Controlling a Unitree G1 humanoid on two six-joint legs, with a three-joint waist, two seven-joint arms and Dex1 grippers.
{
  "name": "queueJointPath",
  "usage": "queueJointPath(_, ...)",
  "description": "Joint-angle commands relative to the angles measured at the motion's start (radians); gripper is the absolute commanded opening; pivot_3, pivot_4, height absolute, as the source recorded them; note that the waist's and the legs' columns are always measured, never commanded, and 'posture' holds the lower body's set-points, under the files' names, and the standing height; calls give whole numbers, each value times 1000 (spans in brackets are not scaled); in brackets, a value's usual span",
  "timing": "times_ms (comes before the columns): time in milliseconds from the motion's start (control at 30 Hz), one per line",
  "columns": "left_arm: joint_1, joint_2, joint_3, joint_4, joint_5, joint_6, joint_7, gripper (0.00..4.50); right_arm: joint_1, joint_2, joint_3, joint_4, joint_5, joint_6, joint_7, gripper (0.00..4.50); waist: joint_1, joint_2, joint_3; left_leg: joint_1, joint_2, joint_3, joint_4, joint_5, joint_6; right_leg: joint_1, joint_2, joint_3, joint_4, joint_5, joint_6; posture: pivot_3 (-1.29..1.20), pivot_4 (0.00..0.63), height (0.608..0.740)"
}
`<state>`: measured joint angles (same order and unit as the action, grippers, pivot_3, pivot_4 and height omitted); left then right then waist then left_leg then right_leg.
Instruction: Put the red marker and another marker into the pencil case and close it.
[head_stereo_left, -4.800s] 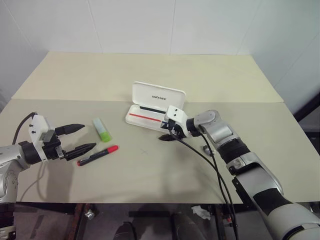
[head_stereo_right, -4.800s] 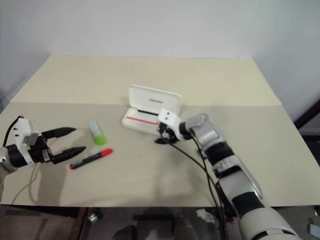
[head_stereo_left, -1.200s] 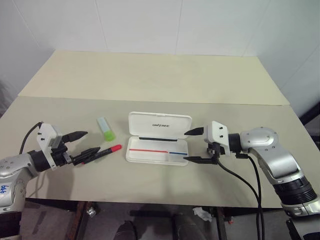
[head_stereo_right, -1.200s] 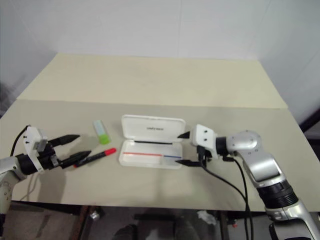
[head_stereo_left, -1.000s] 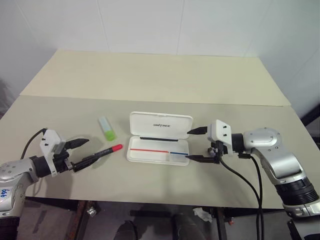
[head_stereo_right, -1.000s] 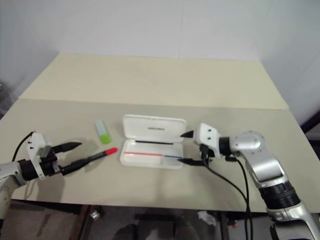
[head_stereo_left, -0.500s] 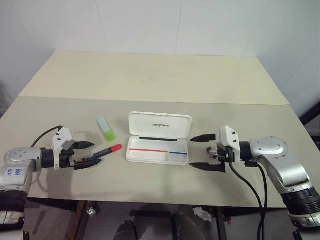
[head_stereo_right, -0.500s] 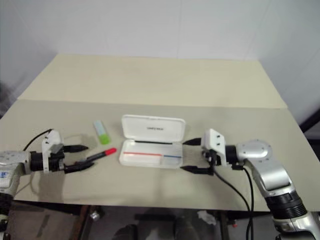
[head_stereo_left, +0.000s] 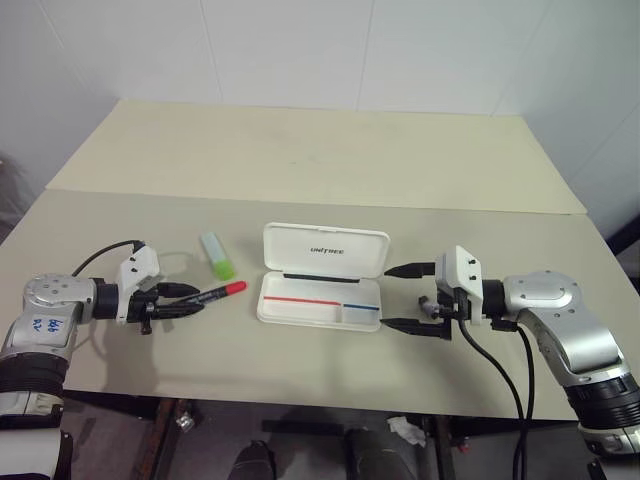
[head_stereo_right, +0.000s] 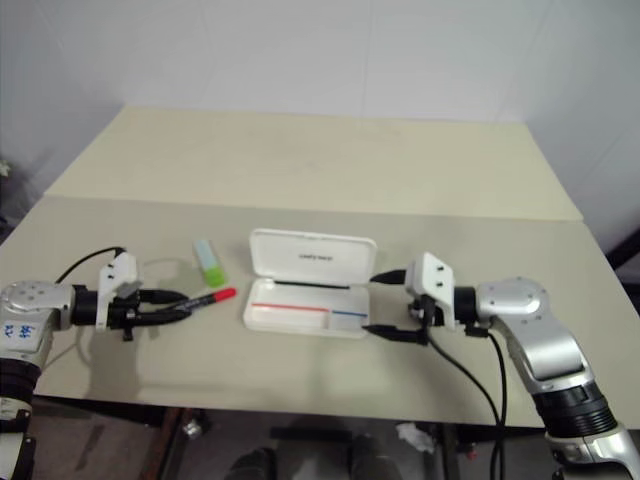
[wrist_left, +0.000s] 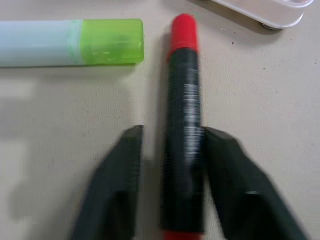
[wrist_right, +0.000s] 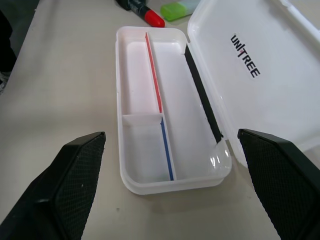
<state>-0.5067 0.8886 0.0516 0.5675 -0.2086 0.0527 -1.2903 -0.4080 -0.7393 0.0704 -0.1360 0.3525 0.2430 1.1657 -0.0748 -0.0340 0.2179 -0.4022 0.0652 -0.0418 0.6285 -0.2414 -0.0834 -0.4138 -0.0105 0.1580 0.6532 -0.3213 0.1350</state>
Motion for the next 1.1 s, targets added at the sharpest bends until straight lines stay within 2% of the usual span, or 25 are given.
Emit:
queueJointPath(33, 16, 20, 33, -77, -31, 28, -10, 658, -4, -21, -49, -2, 5, -30, 0, 4500, 0, 0, 0, 0, 0, 0, 0, 0, 0, 0, 0, 0, 0, 0, 0, 0, 150, 740)
queueJointPath(300, 84, 70, 148, -316, -137, 173, 15, 632, -4, -33, -73, 38, 5, -63, 10, 4500, -8, 0, 0, 0, 0, 0, 0, 0, 0, 0, 0, 0, 0, 0, 0, 0, 150, 740)
queueJointPath(467, 51, 90, 181, -414, -197, 280, 25, 632, -11, -38, -78, 67, 3, -81, 17, 4500, -8, 0, 0, 0, 0, 0, 1, 0, 0, 0, 0, 0, 0, 0, 0, 0, 150, 740)
queueJointPath(700, -209, 40, 22, -362, -174, 288, -70, 632, -36, -57, -93, 138, 15, -114, 52, 4500, -1, -1, 0, -1, -1, 0, 2, 0, 0, 1, 0, 0, 0, 1, 2, 0, 150, 740)
queueJointPath(900, -443, -114, -150, -172, -62, 174, -136, 632, -15, -43, -177, 155, 118, -109, 94, 4500, -1, 0, 1, -1, -1, -1, 2, 0, 0, 1, 1, 0, 0, 1, 2, 0, 150, 740)
queueJointPath(1100, -560, -243, -236, -57, -8, 97, -201, 632, 28, -17, -261, 124, 212, -73, 75, 4500, -9, 0, 1, -1, -1, -1, 2, 0, 0, 1, 1, 1, 0, 1, 3, 0, 150, 740)
